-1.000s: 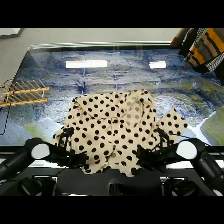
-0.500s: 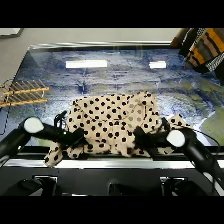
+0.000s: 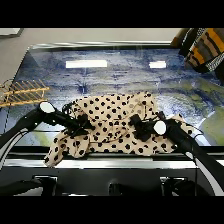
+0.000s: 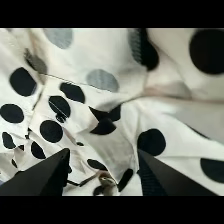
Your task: Fold the clothes and pants, and hang the long-sleeved shirts on hangers.
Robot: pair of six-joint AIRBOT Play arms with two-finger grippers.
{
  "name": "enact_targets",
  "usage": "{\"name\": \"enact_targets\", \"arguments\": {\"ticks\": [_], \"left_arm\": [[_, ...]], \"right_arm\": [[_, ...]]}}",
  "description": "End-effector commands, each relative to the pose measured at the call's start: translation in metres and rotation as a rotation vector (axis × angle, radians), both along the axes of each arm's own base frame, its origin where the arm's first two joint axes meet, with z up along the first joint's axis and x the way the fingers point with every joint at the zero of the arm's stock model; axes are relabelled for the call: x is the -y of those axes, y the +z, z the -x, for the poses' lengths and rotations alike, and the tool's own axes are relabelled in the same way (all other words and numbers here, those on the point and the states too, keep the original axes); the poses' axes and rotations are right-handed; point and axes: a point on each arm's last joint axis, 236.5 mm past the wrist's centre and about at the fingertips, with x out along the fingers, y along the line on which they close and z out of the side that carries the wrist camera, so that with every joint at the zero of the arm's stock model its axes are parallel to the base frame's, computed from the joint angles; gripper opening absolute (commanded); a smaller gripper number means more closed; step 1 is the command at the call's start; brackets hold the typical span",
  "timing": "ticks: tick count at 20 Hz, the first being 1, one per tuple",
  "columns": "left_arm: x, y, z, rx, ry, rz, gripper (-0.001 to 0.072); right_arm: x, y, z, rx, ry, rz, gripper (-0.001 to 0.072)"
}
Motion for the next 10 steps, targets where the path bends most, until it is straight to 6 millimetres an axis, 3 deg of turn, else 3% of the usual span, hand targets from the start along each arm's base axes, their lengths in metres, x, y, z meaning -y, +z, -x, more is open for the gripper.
{"name": "enact_targets", "arguments": {"ticks": [1, 3, 5, 7, 10], "left_arm": [[-0.042, 0.011, -0.019, 0.154, -0.069, -0.129, 0.0487], [-0.073, 0.029, -0.016, 0.292, -0.147, -0.260, 0.0511], [-0.091, 0.040, -0.010, 0.388, -0.186, -0.358, 0.0546], [-0.088, 0.048, -0.002, 0.471, -0.194, -0.372, 0.0546], [-0.067, 0.048, 0.015, 0.537, -0.247, -0.352, 0.0546]], "right_arm": [[0.050, 0.033, -0.002, 0.145, 0.240, 0.317, 0.0502], [0.067, 0.069, 0.008, 0.228, 0.430, 0.445, 0.0502], [0.053, 0.086, 0.018, 0.290, 0.577, 0.424, 0.0502], [0.038, 0.077, 0.027, 0.290, 0.706, 0.425, 0.0501], [0.013, 0.035, 0.040, 0.204, 0.873, 0.468, 0.0501]]}}
